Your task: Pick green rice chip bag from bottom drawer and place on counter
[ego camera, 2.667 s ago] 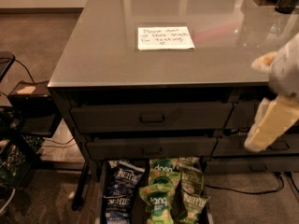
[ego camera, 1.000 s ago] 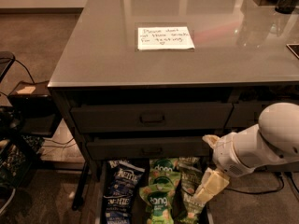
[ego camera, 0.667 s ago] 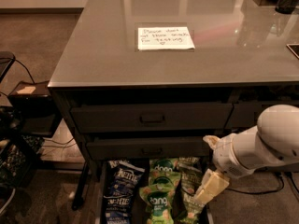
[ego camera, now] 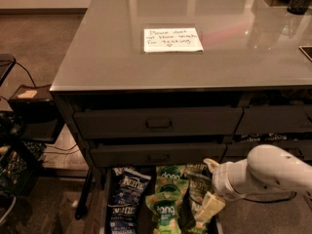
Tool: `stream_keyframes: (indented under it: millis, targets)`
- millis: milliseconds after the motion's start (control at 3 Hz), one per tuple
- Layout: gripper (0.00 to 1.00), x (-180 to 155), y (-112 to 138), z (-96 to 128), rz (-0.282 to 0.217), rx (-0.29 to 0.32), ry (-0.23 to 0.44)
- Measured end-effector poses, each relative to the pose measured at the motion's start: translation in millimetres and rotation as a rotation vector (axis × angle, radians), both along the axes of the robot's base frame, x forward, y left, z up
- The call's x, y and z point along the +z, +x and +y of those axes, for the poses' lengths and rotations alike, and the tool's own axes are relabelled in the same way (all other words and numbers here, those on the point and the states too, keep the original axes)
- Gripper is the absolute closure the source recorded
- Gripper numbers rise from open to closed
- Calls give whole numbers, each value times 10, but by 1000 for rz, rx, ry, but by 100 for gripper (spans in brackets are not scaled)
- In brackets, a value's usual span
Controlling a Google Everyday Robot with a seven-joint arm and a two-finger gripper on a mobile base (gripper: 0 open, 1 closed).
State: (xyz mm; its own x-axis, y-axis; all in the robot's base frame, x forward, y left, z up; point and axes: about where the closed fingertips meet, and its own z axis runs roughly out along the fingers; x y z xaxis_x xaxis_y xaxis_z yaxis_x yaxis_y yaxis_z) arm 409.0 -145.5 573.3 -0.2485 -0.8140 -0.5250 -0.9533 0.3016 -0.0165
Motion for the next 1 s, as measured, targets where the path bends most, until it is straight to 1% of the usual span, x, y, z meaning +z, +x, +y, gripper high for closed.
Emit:
stream_keyframes:
  millis: [333, 667, 1000]
  targets:
    - [0, -735, 229, 100, -5, 8, 69]
    - [0, -1318, 292, 264, 47, 8, 143]
    - [0, -1320, 293, 263, 47, 8, 143]
